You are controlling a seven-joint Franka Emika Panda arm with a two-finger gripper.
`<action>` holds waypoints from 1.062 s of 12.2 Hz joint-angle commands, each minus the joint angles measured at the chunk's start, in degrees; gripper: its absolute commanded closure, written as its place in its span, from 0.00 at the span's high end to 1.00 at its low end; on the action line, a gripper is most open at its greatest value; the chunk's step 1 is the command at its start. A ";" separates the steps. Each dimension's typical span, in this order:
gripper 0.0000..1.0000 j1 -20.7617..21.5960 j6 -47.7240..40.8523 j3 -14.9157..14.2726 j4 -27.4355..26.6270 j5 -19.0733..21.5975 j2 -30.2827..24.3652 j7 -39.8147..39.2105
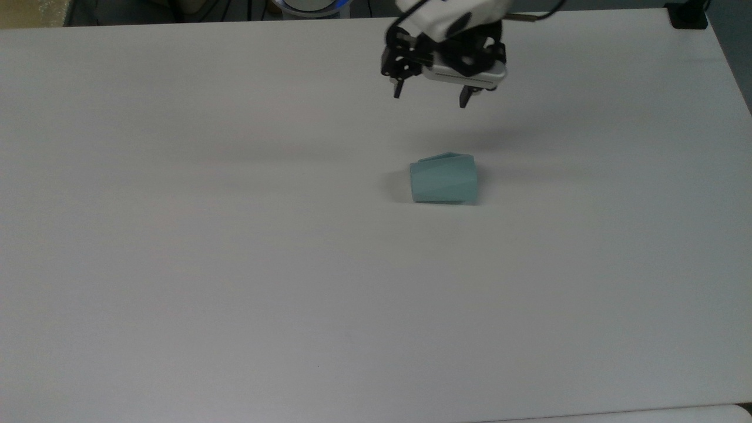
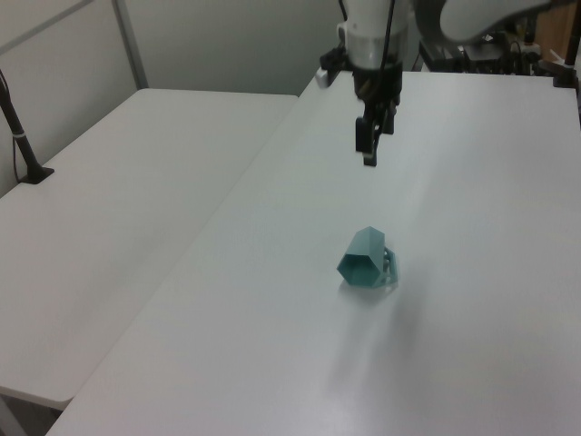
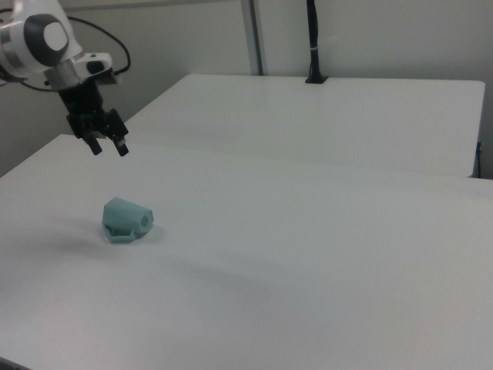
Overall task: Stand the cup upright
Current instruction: 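Move the open gripper down toward the open rim of the teal cup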
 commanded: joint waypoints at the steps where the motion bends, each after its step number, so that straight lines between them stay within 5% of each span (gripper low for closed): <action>1: 1.00 5.95 -0.62 -0.71 2.74 -10.23 4.83 10.55; 5: 1.00 9.05 -0.61 4.02 2.92 -17.54 10.46 18.65; 7: 1.00 13.34 -2.54 3.52 7.46 -19.31 15.28 19.98; 13: 1.00 14.41 -2.38 3.69 9.42 -27.99 21.10 19.90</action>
